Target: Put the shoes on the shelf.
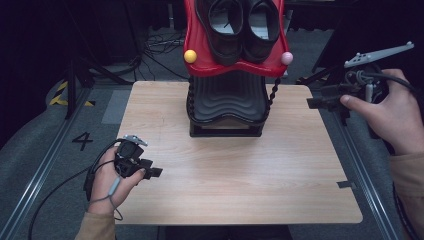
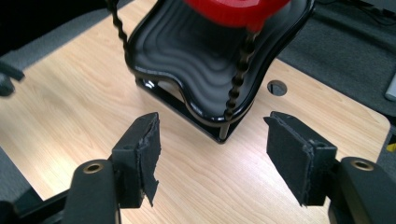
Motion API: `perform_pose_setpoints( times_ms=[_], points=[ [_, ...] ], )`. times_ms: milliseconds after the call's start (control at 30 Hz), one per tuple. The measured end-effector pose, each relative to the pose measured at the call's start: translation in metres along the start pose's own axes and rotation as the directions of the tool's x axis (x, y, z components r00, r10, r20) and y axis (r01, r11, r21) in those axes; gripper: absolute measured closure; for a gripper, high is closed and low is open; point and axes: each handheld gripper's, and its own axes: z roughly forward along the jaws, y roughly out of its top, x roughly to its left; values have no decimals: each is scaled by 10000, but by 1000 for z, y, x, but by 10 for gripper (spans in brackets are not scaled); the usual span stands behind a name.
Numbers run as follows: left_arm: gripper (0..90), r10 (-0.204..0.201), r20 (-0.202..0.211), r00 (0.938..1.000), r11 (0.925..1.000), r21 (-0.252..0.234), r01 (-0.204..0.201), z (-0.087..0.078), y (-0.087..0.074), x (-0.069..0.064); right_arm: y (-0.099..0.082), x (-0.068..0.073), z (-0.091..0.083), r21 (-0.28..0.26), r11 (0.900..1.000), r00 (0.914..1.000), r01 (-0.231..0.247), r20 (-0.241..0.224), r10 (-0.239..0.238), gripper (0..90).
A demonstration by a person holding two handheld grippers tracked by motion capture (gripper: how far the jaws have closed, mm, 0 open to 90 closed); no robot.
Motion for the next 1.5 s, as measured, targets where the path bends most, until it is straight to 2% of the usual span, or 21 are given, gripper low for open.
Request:
perform_pose_setpoints(
  times_ms=[133, 233, 333, 467, 500, 700, 800, 1000, 1133, 1300, 1500],
  points=[
    [486, 12, -43, 10000, 10000, 3, -12, 1, 0, 0, -20, -2, 16, 139, 9997, 9990, 209, -398, -203, 351],
    [491, 3, -42, 10000, 10000, -86, -3, 2, -1, -1, -30, -3, 27, 249, 9993, 9983, 268, -533, -255, 351],
    [495, 17, 49, 10000, 10000, -80, -17, 3, 0, -1, -46, -4, 41, 463, 9978, 9974, 481, -567, -454, 349],
    [496, 46, -20, 10000, 9999, -122, -47, 3, 1, -2, -69, -4, 61, 682, 9965, 9963, 477, -748, -426, 336],
    [499, 46, -20, 10000, 9999, -122, -47, 3, 1, -2, -69, -4, 61, 682, 9965, 9963, 477, -748, -426, 336],
    [502, 105, 17, 9999, 9998, -173, -105, 5, 1, -4, -97, 1, 91, 1226, 9884, 9936, 897, -801, -803, 330],
    [502, 125, -38, 9999, 9998, -149, -125, 6, 0, -4, -106, 6, 101, 1270, 9865, 9912, 1030, -958, -912, 328],
    [503, 161, -126, 9998, 9997, -172, -163, 7, -2, -6, -123, 14, 121, 836, 9912, 9859, 1026, -1410, -901, 325],
    [503, 123, -152, 9998, 9999, -114, -124, 8, -3, -6, -130, 16, 130, 812, 9908, 9837, 1079, -1527, -946, 325],
    [502, 151, -162, 9998, 9998, -109, -153, 8, -7, -5, -146, 17, 144, 868, 9927, 9790, 835, -1929, -655, 316],
    [494, 211, -55, 9998, 9998, 7, -210, 10, -9, -6, -154, 16, 153, 1086, 9892, 9809, 986, -1782, -783, 316]
  ],
)
